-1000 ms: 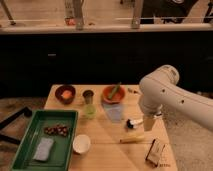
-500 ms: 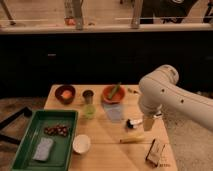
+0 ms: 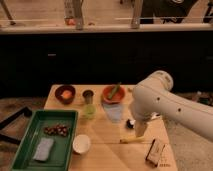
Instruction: Place grapes in table surface
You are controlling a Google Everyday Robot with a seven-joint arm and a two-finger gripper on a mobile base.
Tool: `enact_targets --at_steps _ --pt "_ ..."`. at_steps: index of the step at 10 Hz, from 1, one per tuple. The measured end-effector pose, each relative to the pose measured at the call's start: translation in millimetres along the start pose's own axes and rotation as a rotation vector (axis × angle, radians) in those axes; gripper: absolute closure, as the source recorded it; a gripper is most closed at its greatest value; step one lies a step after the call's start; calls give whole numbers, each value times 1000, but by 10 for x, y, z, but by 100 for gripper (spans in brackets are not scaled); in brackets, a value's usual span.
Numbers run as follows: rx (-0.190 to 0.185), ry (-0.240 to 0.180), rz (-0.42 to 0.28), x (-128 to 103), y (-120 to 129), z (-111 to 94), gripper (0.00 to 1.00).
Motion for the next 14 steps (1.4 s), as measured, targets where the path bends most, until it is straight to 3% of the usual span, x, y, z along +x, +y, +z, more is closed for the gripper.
enact_targets --at_steps 3,10,12,14 --pt "10 -25 -82 -766 73 -18 20" --pt "-8 -39 -219 -2175 -34 86 20" --pt "-18 -52 -241 -2367 -63 99 20" --pt "-20 -47 -237 -2341 -61 99 20"
